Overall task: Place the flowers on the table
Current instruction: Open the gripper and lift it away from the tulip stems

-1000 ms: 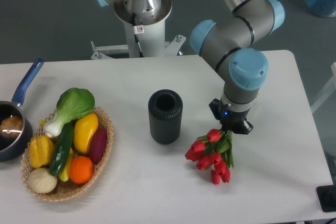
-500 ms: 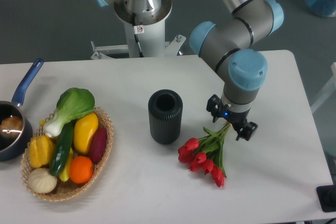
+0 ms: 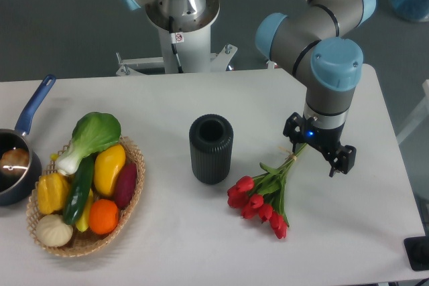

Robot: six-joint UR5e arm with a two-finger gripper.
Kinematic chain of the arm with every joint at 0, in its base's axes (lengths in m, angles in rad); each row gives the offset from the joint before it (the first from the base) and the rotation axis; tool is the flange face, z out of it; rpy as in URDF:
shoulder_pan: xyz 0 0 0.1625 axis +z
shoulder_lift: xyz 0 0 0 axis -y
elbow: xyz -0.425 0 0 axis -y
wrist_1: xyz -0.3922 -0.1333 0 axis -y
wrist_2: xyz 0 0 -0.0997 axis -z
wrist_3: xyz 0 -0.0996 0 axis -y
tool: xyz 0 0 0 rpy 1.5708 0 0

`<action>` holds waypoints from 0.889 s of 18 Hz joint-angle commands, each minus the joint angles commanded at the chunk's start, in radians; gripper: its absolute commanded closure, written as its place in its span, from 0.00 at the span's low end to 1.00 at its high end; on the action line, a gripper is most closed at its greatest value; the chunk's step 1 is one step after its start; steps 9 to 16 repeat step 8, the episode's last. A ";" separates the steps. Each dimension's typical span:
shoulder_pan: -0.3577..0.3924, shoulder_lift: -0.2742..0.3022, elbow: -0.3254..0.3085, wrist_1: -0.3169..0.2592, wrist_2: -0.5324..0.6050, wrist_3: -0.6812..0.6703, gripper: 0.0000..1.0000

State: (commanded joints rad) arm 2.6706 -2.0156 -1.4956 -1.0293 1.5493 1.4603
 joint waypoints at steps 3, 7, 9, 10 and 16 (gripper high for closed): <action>0.000 -0.005 0.005 0.012 -0.002 0.018 0.00; -0.002 -0.005 0.003 0.012 -0.002 0.018 0.00; -0.002 -0.005 0.002 0.012 -0.002 0.018 0.00; -0.002 -0.005 0.002 0.012 -0.002 0.018 0.00; -0.002 -0.005 0.002 0.012 -0.002 0.018 0.00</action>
